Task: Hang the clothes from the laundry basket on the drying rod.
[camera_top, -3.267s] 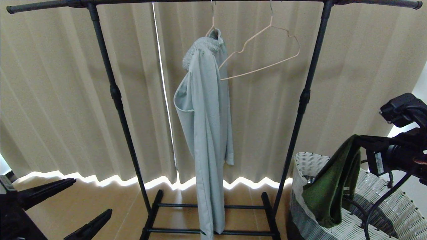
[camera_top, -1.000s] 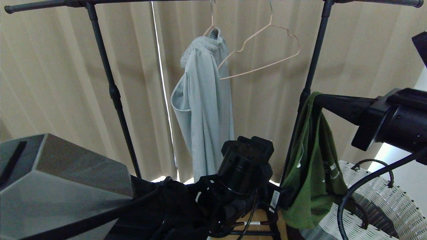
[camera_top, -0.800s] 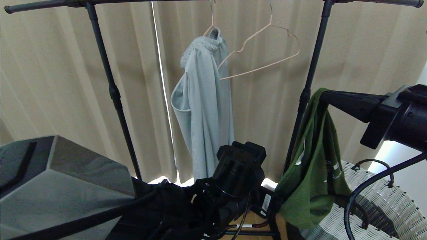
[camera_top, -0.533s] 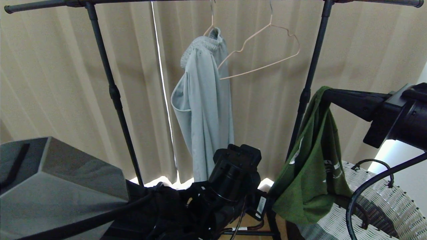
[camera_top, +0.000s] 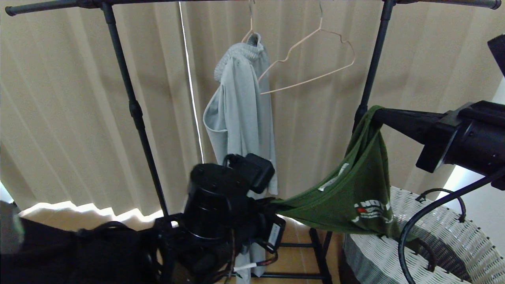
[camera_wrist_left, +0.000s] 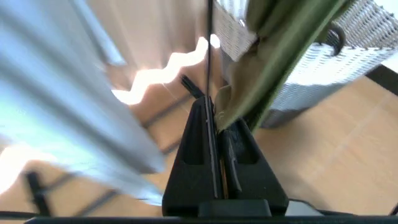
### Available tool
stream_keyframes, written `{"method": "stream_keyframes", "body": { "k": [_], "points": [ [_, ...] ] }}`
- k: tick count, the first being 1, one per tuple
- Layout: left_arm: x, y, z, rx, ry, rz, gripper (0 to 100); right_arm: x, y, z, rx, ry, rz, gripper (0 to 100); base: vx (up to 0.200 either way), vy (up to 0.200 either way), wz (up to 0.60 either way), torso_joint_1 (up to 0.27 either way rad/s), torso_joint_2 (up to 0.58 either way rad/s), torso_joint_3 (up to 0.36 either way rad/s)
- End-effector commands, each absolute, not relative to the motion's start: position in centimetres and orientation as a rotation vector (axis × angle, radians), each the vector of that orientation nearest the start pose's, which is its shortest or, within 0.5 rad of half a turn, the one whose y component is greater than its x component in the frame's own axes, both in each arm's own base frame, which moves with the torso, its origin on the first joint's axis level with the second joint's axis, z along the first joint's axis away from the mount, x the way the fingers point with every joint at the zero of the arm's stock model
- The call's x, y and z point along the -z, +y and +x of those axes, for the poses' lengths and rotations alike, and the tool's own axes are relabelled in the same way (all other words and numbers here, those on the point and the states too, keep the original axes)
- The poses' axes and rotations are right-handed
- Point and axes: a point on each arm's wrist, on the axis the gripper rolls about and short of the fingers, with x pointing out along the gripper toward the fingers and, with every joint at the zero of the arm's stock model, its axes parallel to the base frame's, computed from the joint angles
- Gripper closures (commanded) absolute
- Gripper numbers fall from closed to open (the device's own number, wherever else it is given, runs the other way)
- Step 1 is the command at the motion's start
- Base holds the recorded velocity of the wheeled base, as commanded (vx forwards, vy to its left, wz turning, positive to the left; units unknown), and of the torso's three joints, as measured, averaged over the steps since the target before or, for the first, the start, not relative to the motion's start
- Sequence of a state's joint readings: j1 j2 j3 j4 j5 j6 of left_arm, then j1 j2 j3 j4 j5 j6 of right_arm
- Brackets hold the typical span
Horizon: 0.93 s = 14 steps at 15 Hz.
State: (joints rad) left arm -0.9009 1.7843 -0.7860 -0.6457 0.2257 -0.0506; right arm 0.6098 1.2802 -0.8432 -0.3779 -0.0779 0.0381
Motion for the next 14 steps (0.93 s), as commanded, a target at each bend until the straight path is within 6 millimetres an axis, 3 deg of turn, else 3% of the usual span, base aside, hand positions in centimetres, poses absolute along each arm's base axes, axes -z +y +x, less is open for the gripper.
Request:
{"method": "stream_keyframes", "body": {
  "k": [1, 5, 9, 14],
  "points": [
    [-21.6, -18.4, 19.5, 0.547, 0.188, 0.087, 100, -27.4, 11.8, 17.3, -0.529, 0.077, 0.017, 100, 0.000, 0.000, 0.00, 0.000, 0.00, 0.000],
    [-28.6, -13.8, 19.4, 0.493, 0.098, 0.026, 100, -28.3, 11.8, 17.3, -0.528, 0.037, 0.059, 100, 0.000, 0.000, 0.00, 0.000, 0.00, 0.000],
    [-33.4, -13.8, 19.6, 0.492, -0.006, -0.015, 100, -29.7, 10.5, 18.1, -0.497, -0.049, 0.084, 100, 0.000, 0.000, 0.00, 0.000, 0.00, 0.000],
    [-32.2, -14.7, 20.6, 0.497, 0.034, 0.002, 100, -29.0, 10.3, 18.3, -0.492, -0.026, 0.076, 100, 0.000, 0.000, 0.00, 0.000, 0.00, 0.000]
  ]
}}
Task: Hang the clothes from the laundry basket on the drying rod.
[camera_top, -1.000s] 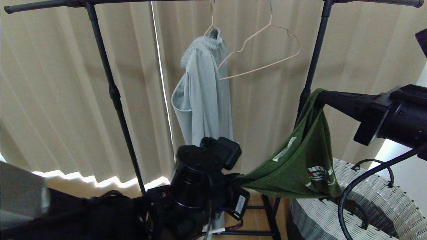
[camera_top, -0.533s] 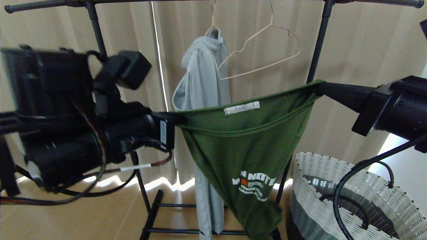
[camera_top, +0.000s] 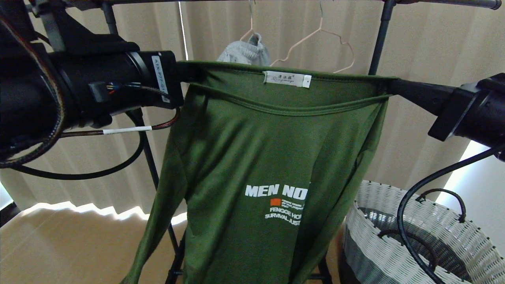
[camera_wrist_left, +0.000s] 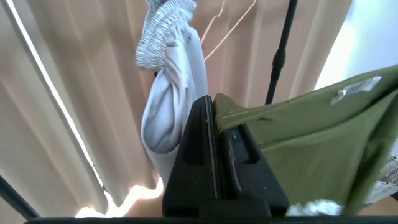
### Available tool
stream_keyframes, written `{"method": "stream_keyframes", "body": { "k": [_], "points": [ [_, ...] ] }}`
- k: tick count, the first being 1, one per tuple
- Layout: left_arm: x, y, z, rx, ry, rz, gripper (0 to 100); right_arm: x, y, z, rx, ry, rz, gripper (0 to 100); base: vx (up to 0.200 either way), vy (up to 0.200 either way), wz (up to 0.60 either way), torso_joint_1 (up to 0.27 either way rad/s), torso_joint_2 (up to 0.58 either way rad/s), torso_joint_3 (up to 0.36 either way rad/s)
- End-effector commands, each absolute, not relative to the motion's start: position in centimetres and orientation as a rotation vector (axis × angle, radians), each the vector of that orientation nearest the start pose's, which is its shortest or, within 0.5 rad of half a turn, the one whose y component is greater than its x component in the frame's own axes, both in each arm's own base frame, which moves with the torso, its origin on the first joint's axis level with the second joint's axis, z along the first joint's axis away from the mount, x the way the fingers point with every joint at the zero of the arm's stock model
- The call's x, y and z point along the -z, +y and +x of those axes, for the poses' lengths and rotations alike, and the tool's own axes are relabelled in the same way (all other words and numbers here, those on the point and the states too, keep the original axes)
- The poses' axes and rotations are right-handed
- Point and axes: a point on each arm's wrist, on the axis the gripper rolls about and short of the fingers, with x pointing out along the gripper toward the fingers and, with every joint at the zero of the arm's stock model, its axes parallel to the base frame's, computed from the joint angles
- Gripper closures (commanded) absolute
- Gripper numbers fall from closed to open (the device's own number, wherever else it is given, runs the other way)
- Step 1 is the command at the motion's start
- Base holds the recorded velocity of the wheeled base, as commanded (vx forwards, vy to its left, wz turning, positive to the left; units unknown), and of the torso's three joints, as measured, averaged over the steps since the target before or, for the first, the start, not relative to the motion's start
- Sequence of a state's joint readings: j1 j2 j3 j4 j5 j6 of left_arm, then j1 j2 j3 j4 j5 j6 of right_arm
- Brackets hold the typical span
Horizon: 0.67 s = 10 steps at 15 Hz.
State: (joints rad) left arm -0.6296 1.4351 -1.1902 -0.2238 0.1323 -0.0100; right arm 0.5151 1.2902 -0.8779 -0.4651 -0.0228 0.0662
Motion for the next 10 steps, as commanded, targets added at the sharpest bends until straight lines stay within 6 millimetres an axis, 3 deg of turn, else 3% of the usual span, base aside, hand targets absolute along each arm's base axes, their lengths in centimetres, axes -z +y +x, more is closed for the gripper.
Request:
{"method": "stream_keyframes", "body": {
  "k": [1, 10],
  "points": [
    [-32.4, -14.6, 20.6, 0.494, 0.028, 0.001, 100, -29.0, 10.3, 18.3, -0.490, -0.026, 0.076, 100, 0.000, 0.000, 0.00, 0.000, 0.00, 0.000],
    [-33.2, -14.2, 20.0, 0.500, -0.023, 0.065, 100, -30.4, 10.4, 18.3, -0.535, -0.087, 0.086, 100, 0.000, 0.000, 0.00, 0.000, 0.00, 0.000]
  ]
}}
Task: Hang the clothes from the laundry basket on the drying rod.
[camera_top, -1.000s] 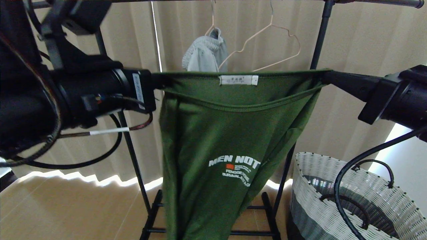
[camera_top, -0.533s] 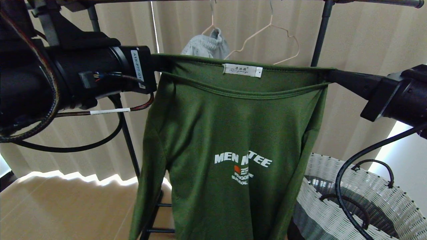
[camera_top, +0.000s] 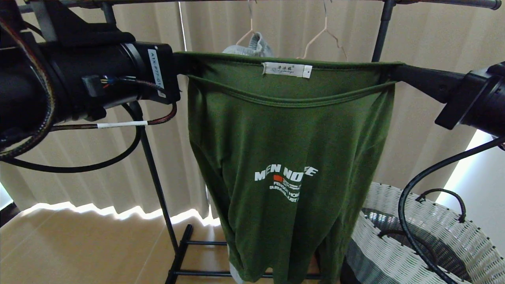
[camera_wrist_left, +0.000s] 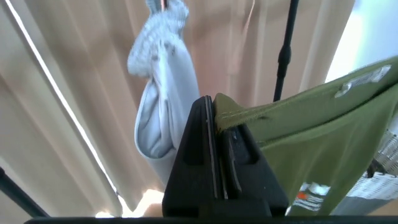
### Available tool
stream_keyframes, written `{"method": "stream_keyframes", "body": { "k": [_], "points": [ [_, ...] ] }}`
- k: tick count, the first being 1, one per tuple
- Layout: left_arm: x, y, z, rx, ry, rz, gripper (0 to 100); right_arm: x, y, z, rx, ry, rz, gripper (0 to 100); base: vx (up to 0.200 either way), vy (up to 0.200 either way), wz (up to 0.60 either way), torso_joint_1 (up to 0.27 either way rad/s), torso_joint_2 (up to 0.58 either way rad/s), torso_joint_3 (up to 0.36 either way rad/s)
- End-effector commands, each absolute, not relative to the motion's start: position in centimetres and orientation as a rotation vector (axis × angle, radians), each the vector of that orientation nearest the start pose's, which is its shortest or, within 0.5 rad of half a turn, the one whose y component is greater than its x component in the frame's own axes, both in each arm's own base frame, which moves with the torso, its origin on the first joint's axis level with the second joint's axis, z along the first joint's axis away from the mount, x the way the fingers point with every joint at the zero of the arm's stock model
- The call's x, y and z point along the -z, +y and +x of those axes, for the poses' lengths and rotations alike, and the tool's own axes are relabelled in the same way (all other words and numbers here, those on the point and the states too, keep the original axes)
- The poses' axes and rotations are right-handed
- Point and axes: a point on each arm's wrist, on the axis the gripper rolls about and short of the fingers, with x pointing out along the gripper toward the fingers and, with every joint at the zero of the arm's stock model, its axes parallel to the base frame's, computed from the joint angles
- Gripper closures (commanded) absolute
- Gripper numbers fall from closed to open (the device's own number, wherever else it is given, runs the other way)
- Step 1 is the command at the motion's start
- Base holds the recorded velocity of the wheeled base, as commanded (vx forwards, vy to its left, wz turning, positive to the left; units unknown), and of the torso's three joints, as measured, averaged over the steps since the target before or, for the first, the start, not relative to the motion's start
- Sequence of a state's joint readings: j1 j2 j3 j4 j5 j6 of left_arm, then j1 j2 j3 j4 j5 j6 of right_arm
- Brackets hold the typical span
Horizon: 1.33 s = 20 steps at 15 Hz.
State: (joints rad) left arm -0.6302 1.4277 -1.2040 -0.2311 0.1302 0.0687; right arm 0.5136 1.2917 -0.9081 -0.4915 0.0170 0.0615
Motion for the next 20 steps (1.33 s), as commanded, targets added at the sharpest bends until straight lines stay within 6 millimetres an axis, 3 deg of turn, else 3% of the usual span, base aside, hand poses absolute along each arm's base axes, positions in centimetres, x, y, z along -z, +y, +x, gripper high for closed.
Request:
{"method": "stream_keyframes", "body": {
  "k": [1, 6, 9, 13, 20],
  "points": [
    [-32.8, -14.3, 20.0, 0.500, -0.011, 0.075, 100, -29.8, 10.5, 18.5, -0.536, -0.066, 0.081, 100, 0.000, 0.000, 0.00, 0.000, 0.00, 0.000],
    [-32.3, -14.5, 20.3, 0.499, 0.007, 0.084, 100, -29.5, 10.7, 18.8, -0.534, -0.054, 0.079, 100, 0.000, 0.000, 0.00, 0.000, 0.00, 0.000],
    [-31.6, -15.3, 21.6, 0.495, 0.009, 0.078, 100, -29.9, 10.4, 18.3, -0.533, -0.072, 0.082, 100, 0.000, 0.000, 0.00, 0.000, 0.00, 0.000],
    [-31.4, -16.7, 23.5, 0.484, -0.033, 0.061, 100, -30.6, 9.3, 16.5, -0.535, -0.110, 0.090, 100, 0.000, 0.000, 0.00, 0.000, 0.00, 0.000],
    [-31.7, -18.8, 27.1, 0.362, -0.044, 0.043, 100, -29.1, 7.4, 12.2, -0.702, -0.063, 0.073, 100, 0.000, 0.000, 0.00, 0.000, 0.00, 0.000]
  ]
}}
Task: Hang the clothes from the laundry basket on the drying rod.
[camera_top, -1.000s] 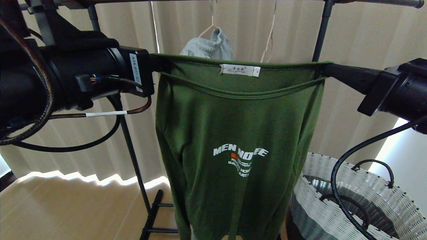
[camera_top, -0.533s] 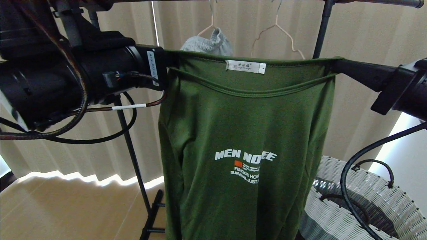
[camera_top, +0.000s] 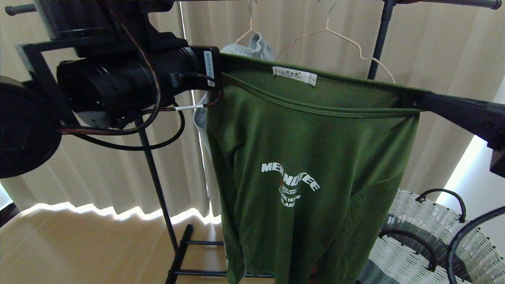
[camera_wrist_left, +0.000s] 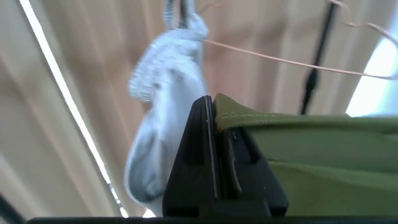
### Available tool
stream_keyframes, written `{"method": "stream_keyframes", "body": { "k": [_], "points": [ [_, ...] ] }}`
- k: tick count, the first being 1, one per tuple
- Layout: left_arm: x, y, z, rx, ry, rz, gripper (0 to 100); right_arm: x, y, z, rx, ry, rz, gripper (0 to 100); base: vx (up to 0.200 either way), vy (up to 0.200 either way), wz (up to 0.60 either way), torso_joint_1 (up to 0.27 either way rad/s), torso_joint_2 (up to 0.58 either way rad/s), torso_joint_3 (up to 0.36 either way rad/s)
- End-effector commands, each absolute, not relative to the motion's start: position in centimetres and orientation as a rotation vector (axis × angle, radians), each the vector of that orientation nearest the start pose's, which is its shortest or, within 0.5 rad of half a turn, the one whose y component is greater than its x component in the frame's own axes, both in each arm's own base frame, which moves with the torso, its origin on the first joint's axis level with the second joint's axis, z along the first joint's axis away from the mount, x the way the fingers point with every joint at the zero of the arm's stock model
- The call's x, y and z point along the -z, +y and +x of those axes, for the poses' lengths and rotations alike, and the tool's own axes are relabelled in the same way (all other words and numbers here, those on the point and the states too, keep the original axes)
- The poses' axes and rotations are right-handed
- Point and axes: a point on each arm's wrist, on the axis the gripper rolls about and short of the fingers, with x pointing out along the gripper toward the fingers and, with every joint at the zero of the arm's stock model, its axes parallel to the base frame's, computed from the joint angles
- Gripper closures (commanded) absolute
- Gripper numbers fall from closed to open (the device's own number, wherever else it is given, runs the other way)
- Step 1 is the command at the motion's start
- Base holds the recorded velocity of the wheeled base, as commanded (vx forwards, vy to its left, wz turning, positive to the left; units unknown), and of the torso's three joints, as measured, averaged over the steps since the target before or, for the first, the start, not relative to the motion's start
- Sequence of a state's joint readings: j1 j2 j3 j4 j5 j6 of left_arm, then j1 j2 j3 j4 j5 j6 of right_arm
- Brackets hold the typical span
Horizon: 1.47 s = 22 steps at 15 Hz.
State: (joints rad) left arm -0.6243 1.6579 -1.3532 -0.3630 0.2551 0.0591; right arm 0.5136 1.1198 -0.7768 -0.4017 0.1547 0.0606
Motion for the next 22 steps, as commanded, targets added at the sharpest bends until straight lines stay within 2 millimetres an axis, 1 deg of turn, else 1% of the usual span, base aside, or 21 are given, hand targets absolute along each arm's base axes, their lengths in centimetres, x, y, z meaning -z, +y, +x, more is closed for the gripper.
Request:
{"method": "stream_keyframes", "body": {
  "k": [1, 3, 5, 6, 7, 8, 11, 12, 13, 14, 15, 18, 22],
  "points": [
    [-31.6, -18.9, 27.2, 0.362, -0.042, 0.041, 100, -28.9, 7.1, 11.6, -0.737, -0.052, 0.070, 100, 0.000, 0.000, 0.00, 0.000, 0.00, 0.000],
    [-31.5, -19.0, 27.3, 0.364, -0.039, 0.031, 100, -28.5, 6.6, 10.5, -0.788, -0.035, 0.065, 100, 0.000, 0.000, 0.00, 0.000, 0.00, 0.000],
    [-31.2, -19.1, 27.5, 0.364, -0.031, 0.035, 100, -28.1, 6.6, 10.4, -0.788, -0.021, 0.064, 100, 0.000, 0.000, 0.00, 0.000, 0.00, 0.000],
    [-31.1, -19.1, 27.4, 0.365, -0.027, 0.037, 100, -28.0, 6.7, 10.7, -0.781, -0.009, 0.061, 100, 0.000, 0.000, 0.00, 0.000, 0.00, 0.000],
    [-31.1, -19.0, 27.3, 0.365, -0.025, 0.036, 100, -27.7, 7.0, 11.4, -0.769, 0.010, 0.057, 100, 0.000, 0.000, 0.00, 0.000, 0.00, 0.000],
    [-30.9, -19.0, 27.2, 0.365, -0.018, 0.039, 100, -27.5, 6.8, 12.2, -0.718, 0.027, 0.050, 100, 0.000, 0.000, 0.00, 0.000, 0.00, 0.000],
    [-31.1, -17.9, 25.7, 0.373, -0.014, 0.044, 100, -26.8, 6.3, 15.3, -0.558, 0.068, 0.014, 100, 0.000, 0.000, 0.00, 0.000, 0.00, 0.000],
    [-31.1, -17.7, 25.5, 0.376, -0.012, 0.046, 100, -26.8, 6.4, 15.8, -0.538, 0.069, 0.014, 100, 0.000, 0.000, 0.00, 0.000, 0.00, 0.000],
    [-31.1, -17.2, 24.7, 0.385, 0.003, 0.053, 100, -26.7, 6.8, 17.3, -0.472, 0.060, 0.013, 100, 0.000, 0.000, 0.00, 0.000, 0.00, 0.000],
    [-31.0, -16.9, 24.2, 0.409, 0.019, 0.058, 100, -26.6, 7.0, 18.3, -0.437, 0.045, 0.016, 100, 0.000, 0.000, 0.00, 0.000, 0.00, 0.000],
    [-31.0, -16.5, 23.5, 0.455, 0.032, 0.063, 100, -26.4, 7.4, 19.4, -0.414, 0.020, 0.019, 100, 0.000, 0.000, 0.00, 0.000, 0.00, 0.000],
    [-31.2, -14.8, 20.6, 0.608, 0.080, 0.078, 100, -26.6, 8.2, 21.8, -0.403, -0.064, 0.040, 100, 0.000, 0.000, 0.00, 0.000, 0.00, 0.000],
    [-31.1, -13.3, 17.6, 0.821, 0.075, 0.077, 100, -26.5, 9.2, 24.1, -0.410, -0.109, 0.108, 100, 0.000, 0.000, 0.00, 0.000, 0.00, 0.000]
  ]
}}
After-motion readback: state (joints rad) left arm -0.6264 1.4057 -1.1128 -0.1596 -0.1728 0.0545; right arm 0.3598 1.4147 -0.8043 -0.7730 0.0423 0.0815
